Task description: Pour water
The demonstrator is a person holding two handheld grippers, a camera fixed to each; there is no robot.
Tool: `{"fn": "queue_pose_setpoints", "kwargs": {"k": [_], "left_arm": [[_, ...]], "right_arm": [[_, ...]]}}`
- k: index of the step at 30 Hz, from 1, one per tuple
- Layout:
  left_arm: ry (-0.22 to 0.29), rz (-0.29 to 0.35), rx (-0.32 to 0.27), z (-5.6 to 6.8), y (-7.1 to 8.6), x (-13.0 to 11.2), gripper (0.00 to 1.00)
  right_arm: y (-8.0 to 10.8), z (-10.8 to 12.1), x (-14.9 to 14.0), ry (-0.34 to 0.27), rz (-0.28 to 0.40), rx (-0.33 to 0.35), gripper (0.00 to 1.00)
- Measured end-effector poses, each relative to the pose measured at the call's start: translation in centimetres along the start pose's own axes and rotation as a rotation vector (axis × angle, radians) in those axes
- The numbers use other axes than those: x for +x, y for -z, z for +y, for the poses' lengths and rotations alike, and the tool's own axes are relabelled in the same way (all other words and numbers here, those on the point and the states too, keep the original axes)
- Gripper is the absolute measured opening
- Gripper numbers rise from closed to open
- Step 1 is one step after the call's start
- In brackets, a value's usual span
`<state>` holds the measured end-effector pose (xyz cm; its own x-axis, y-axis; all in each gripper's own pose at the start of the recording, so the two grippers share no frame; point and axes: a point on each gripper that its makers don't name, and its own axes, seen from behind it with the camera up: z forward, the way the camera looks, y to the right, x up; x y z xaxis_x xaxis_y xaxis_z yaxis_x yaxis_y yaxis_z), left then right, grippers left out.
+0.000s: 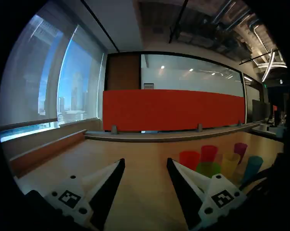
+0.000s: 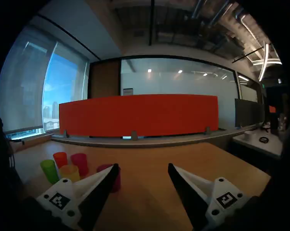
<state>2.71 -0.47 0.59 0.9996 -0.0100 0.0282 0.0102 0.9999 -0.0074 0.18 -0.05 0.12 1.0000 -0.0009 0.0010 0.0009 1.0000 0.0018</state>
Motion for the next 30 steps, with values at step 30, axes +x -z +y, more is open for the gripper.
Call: {"fn": "queue_pose_setpoints", "kwargs": {"k": [30], "left_arm": [[-0.045,0.009,-0.179,1.8,-2.1,17.1,0.80]], "right_arm": [[-2.1,-4.4,12.5,0.065,-0.039,0.136,0.99]]}}
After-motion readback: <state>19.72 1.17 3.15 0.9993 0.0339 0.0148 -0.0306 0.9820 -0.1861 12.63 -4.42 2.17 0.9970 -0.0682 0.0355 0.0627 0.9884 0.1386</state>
